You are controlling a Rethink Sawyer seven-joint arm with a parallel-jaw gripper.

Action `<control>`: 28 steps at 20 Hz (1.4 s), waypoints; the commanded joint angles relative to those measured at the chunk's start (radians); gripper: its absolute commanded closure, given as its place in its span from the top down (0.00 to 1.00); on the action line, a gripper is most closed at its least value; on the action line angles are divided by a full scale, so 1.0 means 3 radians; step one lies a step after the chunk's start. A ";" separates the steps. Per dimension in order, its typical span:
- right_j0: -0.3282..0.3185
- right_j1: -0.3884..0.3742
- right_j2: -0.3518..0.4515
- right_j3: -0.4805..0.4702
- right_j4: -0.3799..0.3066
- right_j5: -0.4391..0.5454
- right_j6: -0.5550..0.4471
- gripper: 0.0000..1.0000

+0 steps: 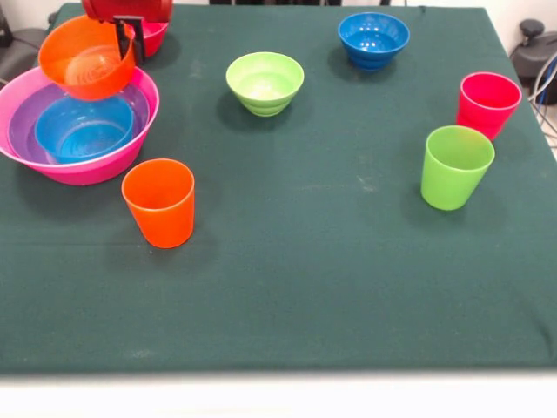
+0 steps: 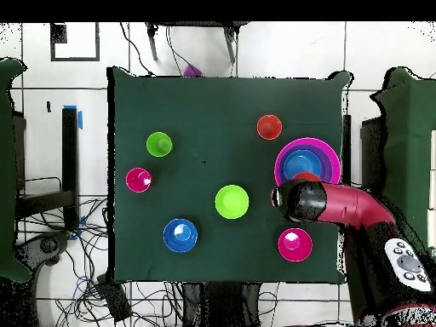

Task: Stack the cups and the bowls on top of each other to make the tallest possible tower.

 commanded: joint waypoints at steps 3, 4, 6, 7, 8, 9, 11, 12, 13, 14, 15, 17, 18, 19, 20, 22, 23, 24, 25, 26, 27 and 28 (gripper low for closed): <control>0.0038 0.0150 0.0474 -0.0292 -0.0408 0.0138 -0.0786 0.00; 0.0027 0.0151 0.0493 -0.0317 -0.0422 0.0153 -0.0805 0.00; 0.0022 0.0155 0.0523 -0.0364 -0.0450 0.0204 -0.0834 0.00; 0.0017 0.0149 0.0531 -0.0366 -0.0464 0.0214 -0.0836 0.00; 0.0008 0.0147 0.0548 -0.0376 -0.0469 0.0234 -0.0851 0.00; 0.0003 0.0140 0.0549 -0.0351 -0.0486 0.0220 -0.0837 0.00; -0.0011 0.0137 0.0560 -0.0327 -0.0516 0.0186 -0.0812 0.00; -0.0017 0.0132 0.0562 -0.0306 -0.0532 0.0159 -0.0796 0.00; -0.0034 0.0131 0.0574 -0.0288 -0.0537 0.0134 -0.0776 0.00; -0.0019 0.0132 0.0569 -0.0307 -0.0561 0.0185 -0.0801 0.00; -0.0020 0.0131 0.0583 -0.0314 -0.0583 0.0200 -0.0794 1.00; -0.0014 0.0130 0.0580 -0.0326 -0.0597 0.0212 -0.0814 1.00; -0.0029 0.0129 0.0596 -0.0317 -0.0589 0.0198 -0.0813 1.00; -0.0043 0.0127 0.0612 -0.0307 -0.0581 0.0184 -0.0813 1.00; -0.0038 0.0125 0.0611 -0.0310 -0.0594 0.0191 -0.0822 1.00; -0.0024 0.0129 0.0607 -0.0328 -0.0626 0.0218 -0.0844 1.00; -0.0012 0.0127 0.0601 -0.0332 -0.0632 0.0232 -0.0832 1.00; 0.0001 0.0125 0.0596 -0.0336 -0.0639 0.0247 -0.0819 1.00; 0.0007 0.0126 0.0592 -0.0341 -0.0635 0.0256 -0.0792 1.00; 0.0016 0.0125 0.0596 -0.0347 -0.0632 0.0266 -0.0777 1.00; 0.0025 0.0124 0.0600 -0.0352 -0.0628 0.0276 -0.0762 1.00; 0.0034 0.0120 0.0605 -0.0346 -0.0624 0.0284 -0.0748 1.00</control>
